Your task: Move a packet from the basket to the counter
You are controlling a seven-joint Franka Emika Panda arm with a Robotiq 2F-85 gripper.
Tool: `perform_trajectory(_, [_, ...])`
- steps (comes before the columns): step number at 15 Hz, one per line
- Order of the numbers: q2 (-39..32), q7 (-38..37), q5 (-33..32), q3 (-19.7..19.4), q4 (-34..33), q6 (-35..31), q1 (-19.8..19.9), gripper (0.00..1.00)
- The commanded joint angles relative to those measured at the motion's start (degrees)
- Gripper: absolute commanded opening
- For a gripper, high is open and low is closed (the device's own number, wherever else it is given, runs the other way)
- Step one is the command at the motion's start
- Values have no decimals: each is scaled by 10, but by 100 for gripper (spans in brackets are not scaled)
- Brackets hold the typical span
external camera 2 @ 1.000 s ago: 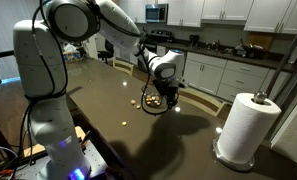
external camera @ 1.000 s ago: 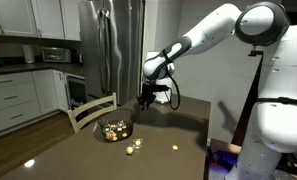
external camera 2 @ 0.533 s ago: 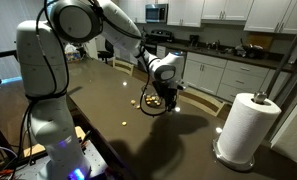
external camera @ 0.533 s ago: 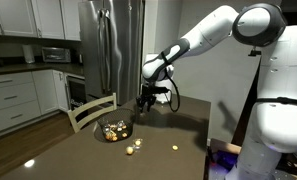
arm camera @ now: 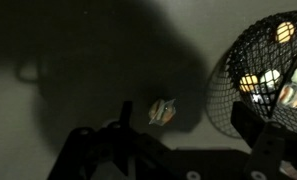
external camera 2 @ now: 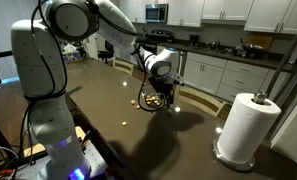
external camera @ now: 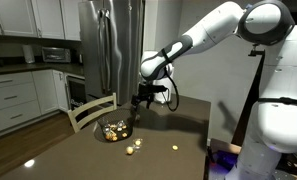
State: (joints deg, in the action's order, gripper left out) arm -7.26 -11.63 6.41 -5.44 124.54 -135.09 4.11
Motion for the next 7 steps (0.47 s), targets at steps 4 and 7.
perform_trajectory(4, [24, 0, -24, 2, 19, 1, 1, 100])
perform_trajectory(7, [34, 0, -26, 2, 28, 1, 1, 100])
